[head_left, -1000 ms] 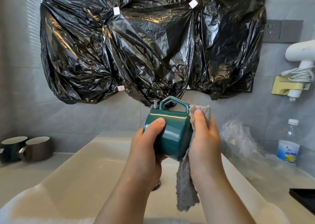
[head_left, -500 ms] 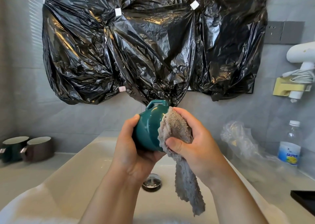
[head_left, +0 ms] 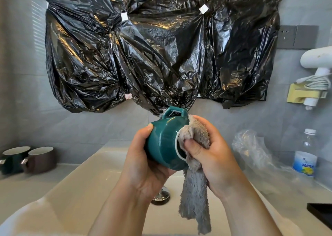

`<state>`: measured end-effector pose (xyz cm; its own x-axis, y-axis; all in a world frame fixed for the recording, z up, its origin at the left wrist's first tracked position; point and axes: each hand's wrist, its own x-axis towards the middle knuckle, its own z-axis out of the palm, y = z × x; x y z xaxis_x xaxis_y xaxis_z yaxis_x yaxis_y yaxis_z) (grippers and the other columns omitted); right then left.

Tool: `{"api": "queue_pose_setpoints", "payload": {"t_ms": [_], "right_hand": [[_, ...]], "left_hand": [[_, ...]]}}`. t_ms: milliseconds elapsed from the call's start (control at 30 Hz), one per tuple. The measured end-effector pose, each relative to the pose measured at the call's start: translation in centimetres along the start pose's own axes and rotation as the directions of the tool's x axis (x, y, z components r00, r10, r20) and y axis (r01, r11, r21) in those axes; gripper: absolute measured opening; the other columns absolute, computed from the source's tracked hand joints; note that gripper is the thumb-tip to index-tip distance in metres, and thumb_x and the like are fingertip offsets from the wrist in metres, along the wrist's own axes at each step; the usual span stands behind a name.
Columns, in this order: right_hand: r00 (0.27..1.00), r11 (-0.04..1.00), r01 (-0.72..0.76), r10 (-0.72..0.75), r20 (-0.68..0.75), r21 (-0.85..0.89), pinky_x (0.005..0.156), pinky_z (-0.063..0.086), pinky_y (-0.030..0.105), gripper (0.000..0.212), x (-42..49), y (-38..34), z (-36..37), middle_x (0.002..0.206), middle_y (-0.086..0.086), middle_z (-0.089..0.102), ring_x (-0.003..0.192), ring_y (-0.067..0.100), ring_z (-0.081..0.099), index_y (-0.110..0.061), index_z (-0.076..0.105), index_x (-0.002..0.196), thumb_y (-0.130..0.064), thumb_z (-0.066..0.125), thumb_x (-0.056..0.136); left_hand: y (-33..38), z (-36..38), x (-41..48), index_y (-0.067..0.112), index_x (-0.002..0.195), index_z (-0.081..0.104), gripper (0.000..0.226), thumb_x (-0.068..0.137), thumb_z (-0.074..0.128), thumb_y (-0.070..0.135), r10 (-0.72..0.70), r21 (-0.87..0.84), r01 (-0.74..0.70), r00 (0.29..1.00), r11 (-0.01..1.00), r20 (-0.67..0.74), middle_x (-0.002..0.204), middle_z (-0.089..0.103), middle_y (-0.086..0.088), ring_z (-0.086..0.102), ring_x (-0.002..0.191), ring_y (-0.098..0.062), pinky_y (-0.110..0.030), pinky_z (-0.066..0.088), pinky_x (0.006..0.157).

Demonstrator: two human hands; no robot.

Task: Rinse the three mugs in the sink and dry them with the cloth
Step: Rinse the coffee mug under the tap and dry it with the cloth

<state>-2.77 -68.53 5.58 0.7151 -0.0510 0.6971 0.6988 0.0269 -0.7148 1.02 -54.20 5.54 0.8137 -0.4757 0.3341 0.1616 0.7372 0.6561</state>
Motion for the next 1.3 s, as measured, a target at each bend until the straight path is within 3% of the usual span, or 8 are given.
{"api": "queue_pose_setpoints", "payload": {"t_ms": [100, 200, 333, 467, 600, 800, 1033, 1300], "right_hand": [[1.000, 0.997, 0.009, -0.011, -0.025, -0.077, 0.078, 0.056, 0.022, 0.051, -0.2, -0.2, 0.1, 0.109, -0.004, 0.074, 0.103, 0.012, 0.071, -0.045, 0.067, 0.108, -0.054, 0.088, 0.062], [0.980, 0.967, 0.019, -0.068, -0.185, -0.255, 0.070, 0.050, 0.008, 0.008, 0.0, -0.3, 1.0, 0.096, -0.020, 0.074, 0.090, -0.005, 0.069, -0.052, 0.068, 0.096, -0.052, 0.066, 0.088], [0.952, 0.997, 0.056, -0.071, -0.298, -0.059, 0.066, 0.049, 0.005, 0.033, -0.2, -0.5, 1.5, 0.089, -0.024, 0.075, 0.085, -0.009, 0.068, -0.037, 0.073, 0.094, -0.060, 0.049, 0.091], [0.993, 0.991, -0.018, 0.002, -0.115, -0.135, 0.108, 0.045, 0.049, 0.076, -0.1, -1.0, 3.0, 0.140, 0.011, 0.058, 0.131, 0.027, 0.054, -0.014, 0.048, 0.142, -0.065, 0.045, 0.086], [0.979, 0.982, 0.032, -0.068, -0.192, -0.184, 0.102, 0.046, 0.056, 0.066, -0.1, -0.9, 3.4, 0.123, 0.007, 0.067, 0.118, 0.028, 0.062, -0.022, 0.060, 0.123, -0.069, 0.041, 0.081], [0.936, 0.991, -0.128, 0.111, -0.335, -0.027, 0.067, 0.057, 0.038, 0.079, 0.1, -0.5, 1.8, 0.089, 0.003, 0.074, 0.081, 0.021, 0.071, -0.021, 0.068, 0.103, -0.085, 0.042, 0.065], [0.878, 0.975, -0.209, 0.155, -0.453, -0.071, 0.095, 0.053, 0.055, 0.087, 0.1, -0.4, 1.3, 0.107, 0.007, 0.074, 0.103, 0.032, 0.070, -0.026, 0.068, 0.112, -0.090, 0.039, 0.062], [0.850, 0.922, -0.173, -0.038, -0.526, -0.347, 0.083, 0.054, 0.036, 0.072, -0.1, -0.7, 2.2, 0.094, -0.006, 0.070, 0.095, 0.014, 0.067, -0.029, 0.065, 0.096, -0.083, 0.026, 0.071]], "left_hand": [[0.0, -0.1, 0.0, 0.012, 0.096, 0.081, 0.043, 0.069, 0.069, 0.043, -0.001, 0.017, 0.001, 1.000, 1.000, 0.007, 0.098, 0.076, -0.015, 0.075, 0.079, -0.029, -0.046, 0.062, 0.067], [-0.3, 0.1, 0.0, 0.018, 0.091, 0.082, 0.036, 0.067, 0.070, 0.042, 0.058, 0.079, -0.054, 0.997, 0.995, -0.053, 0.094, 0.077, -0.010, 0.074, 0.075, -0.025, -0.045, 0.060, 0.070], [-0.6, 0.4, 0.2, 0.027, 0.086, 0.083, 0.022, 0.069, 0.073, 0.038, 0.228, 0.221, -0.195, 0.964, 0.955, -0.135, 0.091, 0.078, -0.004, 0.071, 0.081, -0.021, -0.037, 0.055, 0.069], [-0.5, 0.6, 0.0, 0.013, 0.107, 0.077, 0.054, 0.065, 0.072, 0.045, 0.379, 0.330, -0.317, 0.915, 0.889, -0.141, 0.105, 0.076, -0.014, 0.070, 0.093, -0.026, -0.037, 0.057, 0.074], [-1.1, 1.1, -0.3, 0.014, 0.096, 0.074, 0.037, 0.069, 0.069, 0.040, 0.480, 0.442, -0.424, 0.877, 0.791, -0.016, 0.084, 0.071, -0.007, 0.062, 0.077, -0.024, -0.036, 0.051, 0.069], [-1.8, 1.6, -0.6, 0.016, 0.098, 0.076, 0.042, 0.065, 0.070, 0.041, 0.371, 0.386, -0.344, 0.929, 0.856, 0.005, 0.091, 0.073, -0.013, 0.067, 0.083, -0.026, -0.034, 0.054, 0.069], [-1.3, 1.8, -0.6, 0.023, 0.095, 0.082, 0.046, 0.056, 0.073, 0.046, 0.127, 0.311, -0.110, 0.991, 0.944, -0.034, 0.098, 0.078, -0.010, 0.073, 0.081, -0.022, -0.032, 0.060, 0.061], [-1.2, 1.9, -0.6, 0.026, 0.081, 0.082, 0.025, 0.064, 0.072, 0.041, 0.078, 0.272, -0.058, 0.995, 0.961, -0.060, 0.085, 0.077, -0.003, 0.072, 0.070, -0.016, -0.027, 0.057, 0.057]]}}
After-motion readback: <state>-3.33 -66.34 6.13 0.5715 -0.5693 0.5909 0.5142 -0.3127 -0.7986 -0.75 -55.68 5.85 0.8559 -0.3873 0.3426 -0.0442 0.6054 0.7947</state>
